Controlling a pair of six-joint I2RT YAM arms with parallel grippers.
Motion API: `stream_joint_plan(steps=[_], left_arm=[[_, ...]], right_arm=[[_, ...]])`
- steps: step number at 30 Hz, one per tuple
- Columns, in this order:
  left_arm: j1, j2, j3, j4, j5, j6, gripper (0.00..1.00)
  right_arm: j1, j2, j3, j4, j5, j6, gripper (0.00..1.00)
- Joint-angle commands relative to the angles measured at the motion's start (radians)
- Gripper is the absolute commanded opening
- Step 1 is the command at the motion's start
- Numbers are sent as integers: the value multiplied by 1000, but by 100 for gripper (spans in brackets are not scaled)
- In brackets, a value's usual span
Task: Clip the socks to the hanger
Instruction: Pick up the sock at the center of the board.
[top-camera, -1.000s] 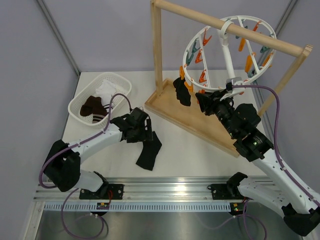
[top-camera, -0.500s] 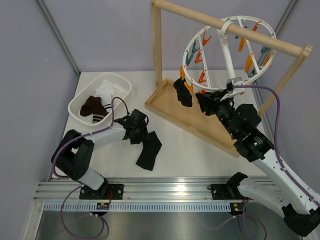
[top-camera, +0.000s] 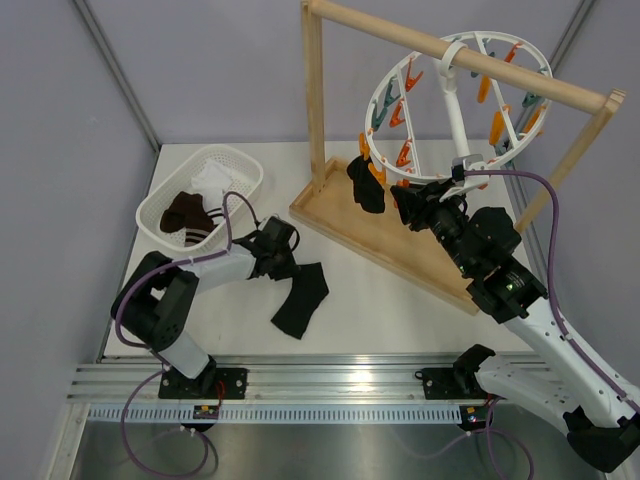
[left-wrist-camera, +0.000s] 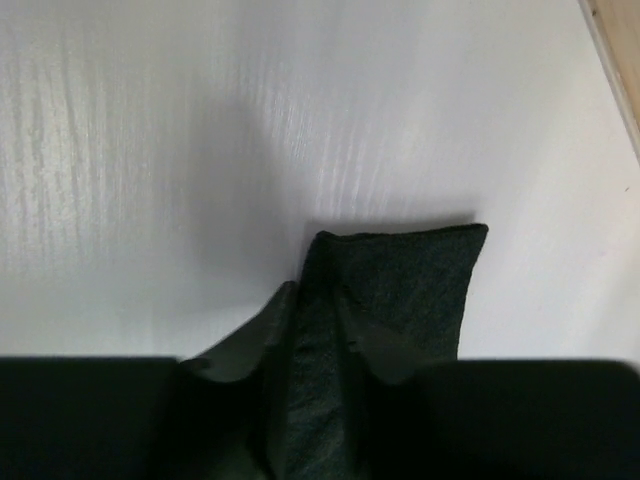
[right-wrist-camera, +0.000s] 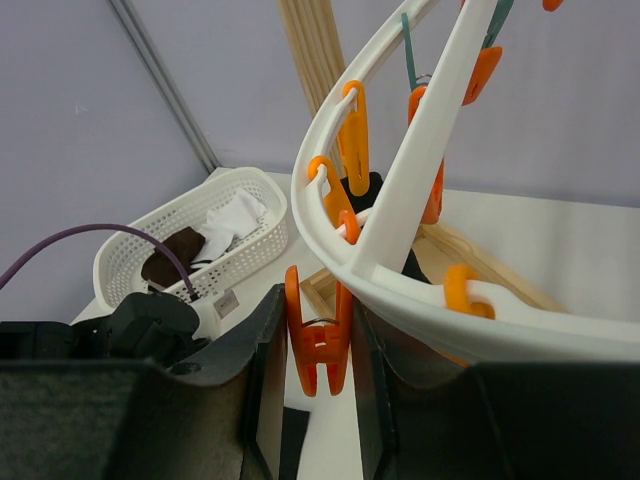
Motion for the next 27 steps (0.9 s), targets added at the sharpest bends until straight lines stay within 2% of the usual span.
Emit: stream_joint_plan(steps=[1, 3, 4, 5, 11, 15, 27], left_arm=[[-12, 75, -63, -30, -6, -13, 18], [-19, 75, -71, -25, 0, -12, 10], [-21, 75, -68, -23, -2, -10, 2], [-27, 72, -66, -23, -2, -4, 0], [-33, 11, -56, -11, -5, 46, 0], [-35, -95, -45, 7, 1, 102, 0], [-53, -321, -34, 260, 165, 304, 0]], right_arm=[[12, 15, -14, -125, -73, 22, 0], [14, 18, -16, -125, -73, 22, 0], [14, 18, -16, -125, -73, 22, 0], [14, 20, -16, -126, -74, 22, 0], [14, 20, -3, -129, -76, 20, 0], [14, 17, -2, -132, -76, 22, 0], [14, 17, 27, -148, -96, 38, 0]])
